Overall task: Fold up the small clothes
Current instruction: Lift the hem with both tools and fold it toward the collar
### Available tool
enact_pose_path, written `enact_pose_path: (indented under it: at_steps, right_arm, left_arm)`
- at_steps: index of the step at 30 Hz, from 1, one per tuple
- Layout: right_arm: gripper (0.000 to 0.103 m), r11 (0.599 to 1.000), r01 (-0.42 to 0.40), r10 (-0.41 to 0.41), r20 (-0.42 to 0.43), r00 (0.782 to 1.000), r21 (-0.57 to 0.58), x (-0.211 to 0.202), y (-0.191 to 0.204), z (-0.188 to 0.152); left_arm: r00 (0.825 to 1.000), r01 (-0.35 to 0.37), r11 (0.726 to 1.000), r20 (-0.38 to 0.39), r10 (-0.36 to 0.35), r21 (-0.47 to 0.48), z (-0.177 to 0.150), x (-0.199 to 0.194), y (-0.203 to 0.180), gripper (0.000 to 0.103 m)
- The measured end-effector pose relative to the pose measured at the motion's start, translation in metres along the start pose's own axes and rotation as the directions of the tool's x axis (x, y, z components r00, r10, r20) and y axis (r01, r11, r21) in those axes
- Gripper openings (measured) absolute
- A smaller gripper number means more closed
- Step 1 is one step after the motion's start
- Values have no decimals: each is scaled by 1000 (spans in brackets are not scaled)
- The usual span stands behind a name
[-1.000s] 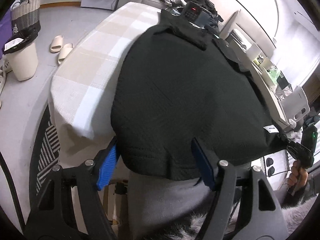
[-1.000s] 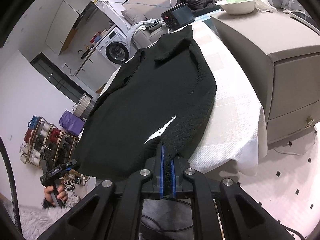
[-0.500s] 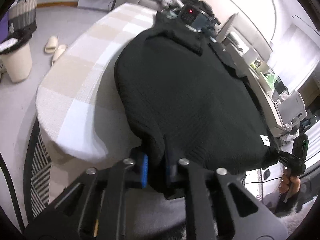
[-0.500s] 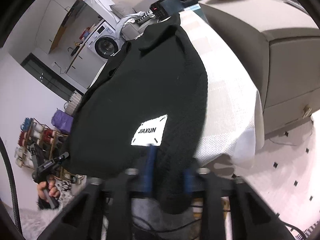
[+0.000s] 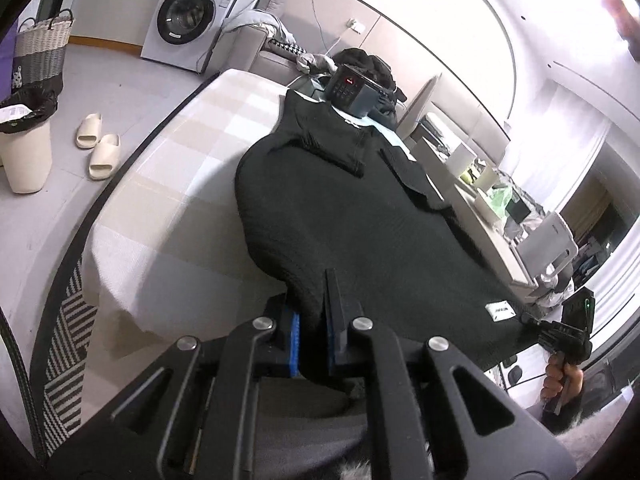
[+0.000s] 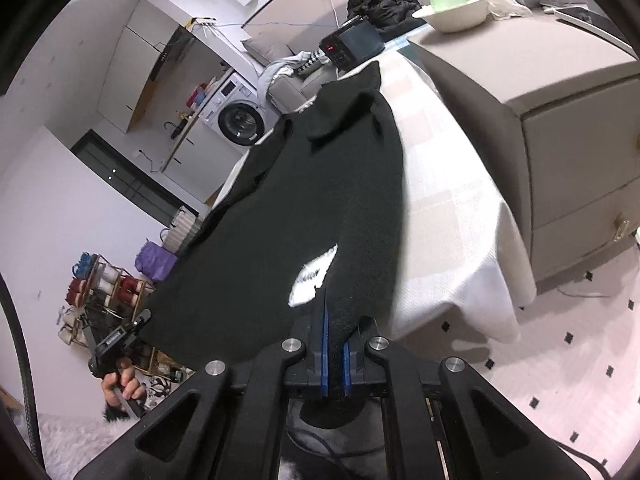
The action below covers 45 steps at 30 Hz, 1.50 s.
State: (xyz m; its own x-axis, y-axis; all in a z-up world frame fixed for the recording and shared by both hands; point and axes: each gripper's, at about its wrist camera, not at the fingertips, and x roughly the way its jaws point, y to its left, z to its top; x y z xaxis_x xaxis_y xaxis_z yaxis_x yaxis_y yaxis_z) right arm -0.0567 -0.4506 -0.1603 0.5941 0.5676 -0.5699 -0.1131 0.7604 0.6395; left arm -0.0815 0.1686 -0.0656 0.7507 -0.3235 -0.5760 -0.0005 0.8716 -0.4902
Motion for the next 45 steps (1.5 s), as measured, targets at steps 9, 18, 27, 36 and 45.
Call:
enact_pose_path:
  at_steps: [9, 18, 27, 36, 45]
  right_arm:
    - [5, 998, -63, 65, 177, 982, -16, 20, 28, 59]
    - [5, 1000, -22, 18, 294, 956, 11, 59, 46, 144]
    - [5, 990, 103, -126, 254, 959, 101, 117, 14, 191]
    - [15, 962, 214, -239, 144, 960, 172, 164, -17, 210]
    - [54, 952, 290, -300, 127, 945, 93, 121, -15, 178]
  left_arm:
    - [996, 19, 999, 84, -21, 31, 58, 34, -19, 6]
    - [980, 37, 999, 195, -36, 0, 150, 105, -32, 6]
    - [991, -93, 992, 92, 101, -87, 198, 204, 18, 6]
    - [980, -199, 976, -44, 195, -85, 202, 267, 43, 9]
    - [965, -262, 959, -27, 261, -106, 176, 227, 66, 57]
